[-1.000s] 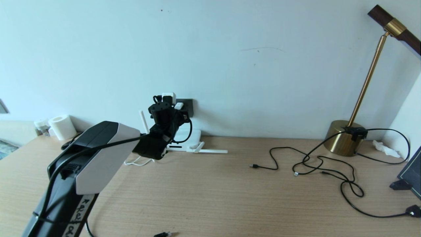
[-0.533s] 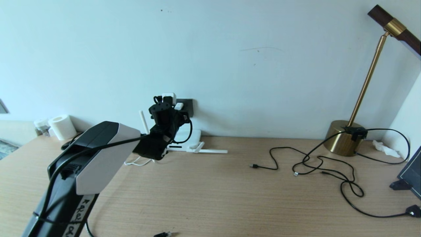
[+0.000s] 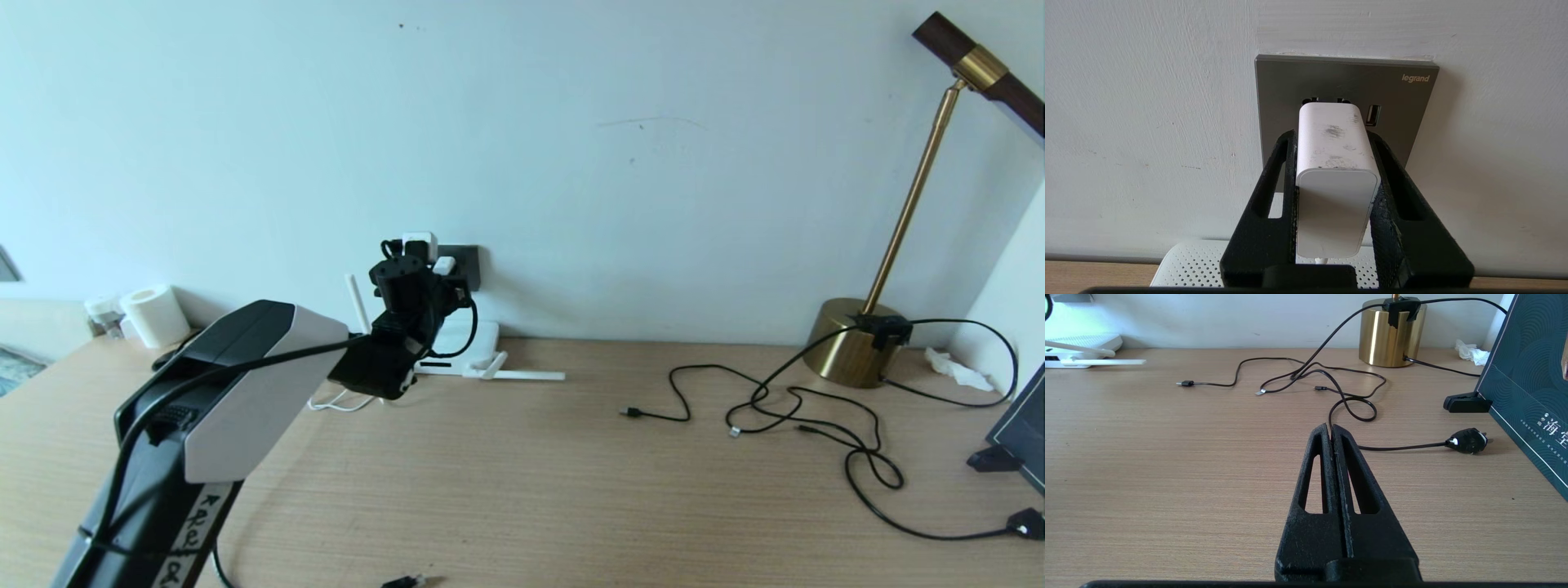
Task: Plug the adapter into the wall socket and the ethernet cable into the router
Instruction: Plug plug into socket
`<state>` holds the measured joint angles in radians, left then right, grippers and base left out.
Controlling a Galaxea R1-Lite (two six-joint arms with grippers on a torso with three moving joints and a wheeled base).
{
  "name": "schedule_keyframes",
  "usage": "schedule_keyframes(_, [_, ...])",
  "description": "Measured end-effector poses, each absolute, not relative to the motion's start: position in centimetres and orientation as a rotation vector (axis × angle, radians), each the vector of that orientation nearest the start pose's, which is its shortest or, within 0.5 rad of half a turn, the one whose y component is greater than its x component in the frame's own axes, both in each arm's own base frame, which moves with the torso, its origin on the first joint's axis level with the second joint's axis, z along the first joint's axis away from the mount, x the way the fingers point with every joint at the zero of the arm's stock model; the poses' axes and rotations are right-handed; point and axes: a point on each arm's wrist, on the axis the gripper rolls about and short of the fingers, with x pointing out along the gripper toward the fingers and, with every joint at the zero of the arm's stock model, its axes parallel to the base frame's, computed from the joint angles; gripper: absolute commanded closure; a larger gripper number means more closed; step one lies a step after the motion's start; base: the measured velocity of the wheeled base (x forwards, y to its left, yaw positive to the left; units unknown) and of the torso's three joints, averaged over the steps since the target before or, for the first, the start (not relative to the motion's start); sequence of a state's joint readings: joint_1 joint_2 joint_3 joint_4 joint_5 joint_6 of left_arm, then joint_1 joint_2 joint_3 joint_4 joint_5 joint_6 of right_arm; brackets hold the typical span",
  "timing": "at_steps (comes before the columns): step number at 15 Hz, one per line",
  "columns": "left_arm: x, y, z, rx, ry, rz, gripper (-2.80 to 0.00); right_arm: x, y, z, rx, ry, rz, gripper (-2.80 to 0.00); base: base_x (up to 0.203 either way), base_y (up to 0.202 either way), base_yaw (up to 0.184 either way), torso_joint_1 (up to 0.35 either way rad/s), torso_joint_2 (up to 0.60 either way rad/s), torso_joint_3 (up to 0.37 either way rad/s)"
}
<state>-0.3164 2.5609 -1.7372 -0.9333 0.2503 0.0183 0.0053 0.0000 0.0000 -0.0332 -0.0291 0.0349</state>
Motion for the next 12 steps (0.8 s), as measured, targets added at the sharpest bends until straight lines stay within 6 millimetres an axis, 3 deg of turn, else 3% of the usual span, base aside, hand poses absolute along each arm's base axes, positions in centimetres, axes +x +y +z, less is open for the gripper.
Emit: schedule_keyframes(12, [50.28, -15.93, 10.29, -0.011, -0.099, -0.066, 0.00, -2.29, -0.08, 7.89, 0.036, -0.034, -0.022, 0.00, 0.000, 0.000, 0.000, 0.000, 0.00, 0.000])
